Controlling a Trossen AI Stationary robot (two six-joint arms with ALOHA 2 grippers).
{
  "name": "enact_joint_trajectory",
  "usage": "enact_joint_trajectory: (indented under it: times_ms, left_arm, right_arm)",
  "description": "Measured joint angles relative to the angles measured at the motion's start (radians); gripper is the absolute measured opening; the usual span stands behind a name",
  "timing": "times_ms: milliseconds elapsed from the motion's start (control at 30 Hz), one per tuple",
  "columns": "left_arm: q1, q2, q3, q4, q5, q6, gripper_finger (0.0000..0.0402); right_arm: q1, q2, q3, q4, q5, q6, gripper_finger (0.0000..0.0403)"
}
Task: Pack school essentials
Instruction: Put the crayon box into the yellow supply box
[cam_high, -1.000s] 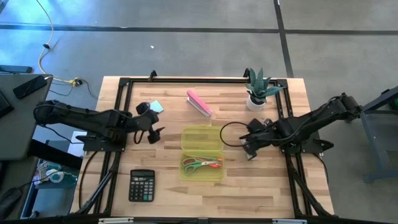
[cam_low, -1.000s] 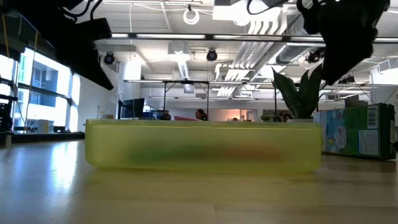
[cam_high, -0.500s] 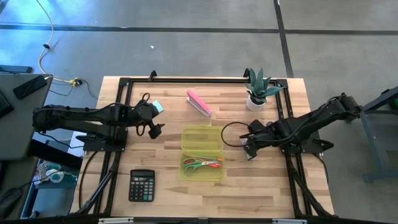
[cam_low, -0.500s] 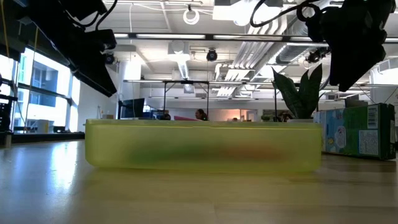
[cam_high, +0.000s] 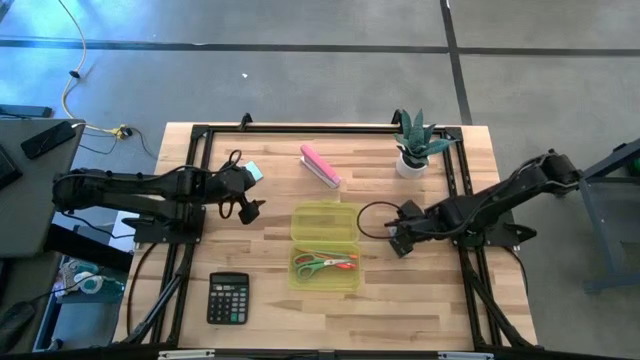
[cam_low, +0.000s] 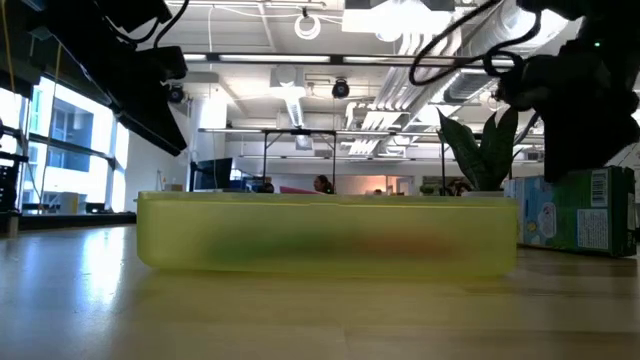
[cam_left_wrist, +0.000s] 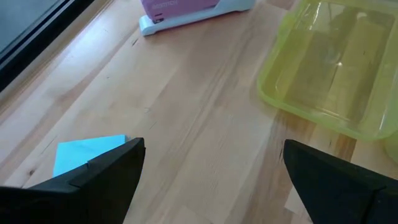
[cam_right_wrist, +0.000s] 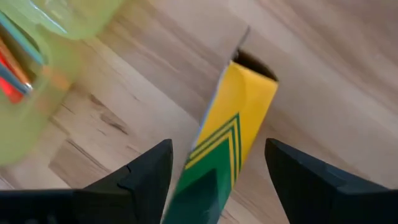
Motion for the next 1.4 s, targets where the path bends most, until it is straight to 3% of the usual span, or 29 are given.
enact_joint_trajectory:
  times_ms: [300, 633, 867, 1200, 1400]
  left_arm:
    - [0.000, 0.000, 0.000, 0.000, 0.000, 0.000, 0.0372]
    - [0.000, 0.000, 0.000, 0.000, 0.000, 0.000, 0.0372]
    - [0.000, 0.000, 0.000, 0.000, 0.000, 0.000, 0.0372]
    - [0.000, 0.000, 0.000, 0.000, 0.000, 0.000, 0.0372]
    - [0.000, 0.000, 0.000, 0.001, 0.000, 0.000, 0.0372]
  right_arm:
    - [0.000, 0.000, -0.052, 0.075, -0.015, 0.023, 0.0234]
    - [0.000, 0.000, -0.052, 0.099, -0.016, 0.022, 0.0132]
    - [0.000, 0.000, -0.052, 0.113, -0.017, 0.009, 0.0095]
    - [0.017, 0.001, -0.041, 0.184, -0.014, -0.042, 0.0074]
    - [0.075, 0.001, 0.043, 0.186, 0.063, -0.072, 0.0073]
